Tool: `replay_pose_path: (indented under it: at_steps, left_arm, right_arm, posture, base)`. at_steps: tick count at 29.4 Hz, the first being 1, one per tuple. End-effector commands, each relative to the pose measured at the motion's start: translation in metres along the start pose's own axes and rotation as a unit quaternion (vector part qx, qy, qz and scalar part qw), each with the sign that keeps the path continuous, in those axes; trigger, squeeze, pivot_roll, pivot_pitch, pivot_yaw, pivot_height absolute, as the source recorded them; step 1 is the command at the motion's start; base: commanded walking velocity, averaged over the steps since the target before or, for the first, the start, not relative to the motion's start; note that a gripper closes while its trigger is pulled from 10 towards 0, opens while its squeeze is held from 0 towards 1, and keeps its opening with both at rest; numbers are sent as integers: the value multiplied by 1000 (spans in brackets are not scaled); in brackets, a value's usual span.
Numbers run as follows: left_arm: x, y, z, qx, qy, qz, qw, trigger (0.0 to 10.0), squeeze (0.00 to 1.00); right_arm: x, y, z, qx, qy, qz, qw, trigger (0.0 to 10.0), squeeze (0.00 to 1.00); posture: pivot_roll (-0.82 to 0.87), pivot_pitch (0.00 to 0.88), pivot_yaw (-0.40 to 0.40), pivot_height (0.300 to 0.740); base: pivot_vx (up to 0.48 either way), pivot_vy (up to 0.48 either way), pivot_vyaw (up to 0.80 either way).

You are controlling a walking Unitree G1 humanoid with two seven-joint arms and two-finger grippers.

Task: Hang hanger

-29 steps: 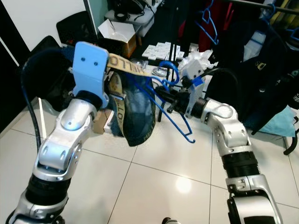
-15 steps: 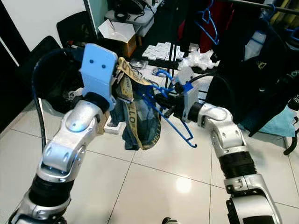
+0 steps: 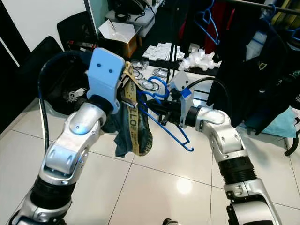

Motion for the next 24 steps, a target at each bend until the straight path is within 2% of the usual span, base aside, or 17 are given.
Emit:
replay_pose_path:
  at_steps: [1,2,8,15,16,17,18,20,21,22,24]
  left_arm:
    - [-3,-2,3,6,11,7,1000,2314,0]
    - [-5,-2,6,12,18,12,1000,2196,0]
    - [-8,-2,6,5,25,19,999,2118,0]
    - [-9,-4,-3,-33,32,17,999,2549,0]
    - [-9,-5,-10,-58,26,14,998,3255,0]
    - [-9,-5,-10,-58,26,14,998,3255,0]
    - [-8,-6,-15,-77,17,10,997,4627,0]
    - [-7,-7,-19,-91,6,7,996,4941,0]
    - [-5,-8,-24,-108,-14,3,994,8314,0]
    - [-2,-10,-31,-133,-28,-3,991,10000,522]
    - [-2,-11,-34,-143,-27,-7,989,10000,522]
  right_arm:
    - [5,0,7,22,2,-20,1000,10000,0]
    - [10,-1,9,28,4,-38,999,10000,0]
    - [17,-9,2,18,11,-61,998,10000,0]
    - [10,-19,-11,-8,2,-25,1000,10000,0]
    - [7,-23,-13,-12,-4,-10,1000,10000,0]
    - [7,-23,-13,-12,-4,-10,1000,10000,0]
    - [6,-24,-13,-14,-6,-4,1000,10000,0]
    - [4,-25,-14,-16,-6,1,1000,10000,0]
    - [2,-25,-14,-18,-7,5,1000,10000,0]
    - [0,-24,-13,-19,-7,9,1000,10000,0]
    - [-1,-24,-13,-20,-7,9,1000,10000,0]
  posture:
    - [-19,142,-19,740]
    - [-20,142,-17,740]
    - [-17,137,-19,740]
    - [-23,133,-20,740]
    - [-25,133,-19,740]
    - [-25,133,-19,740]
    - [-25,133,-19,740]
    - [-24,134,-19,740]
    - [-23,135,-18,740]
    - [-20,138,-17,740]
    - [-20,138,-17,740]
  base:
    - [0,0,0]
    - [0,0,0]
    - [0,0,0]
    - [0,0,0]
    - [0,0,0]
    - [0,0,0]
    - [0,0,0]
    - [0,0,0]
    - [0,0,0]
    - [0,0,0]
    - [0,0,0]
Point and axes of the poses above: a point about 5 cm out from each wrist's last joint towards the gripper, its own y axis pointing out of the wrist towards the gripper, its own x axis along the axis of the wrist's last joint, z = x × y, the point moved 1 cm from there along y, pointing out of the wrist towards the gripper, and after that the axes turned 5 degrees about -y, right-handed, at the moved point
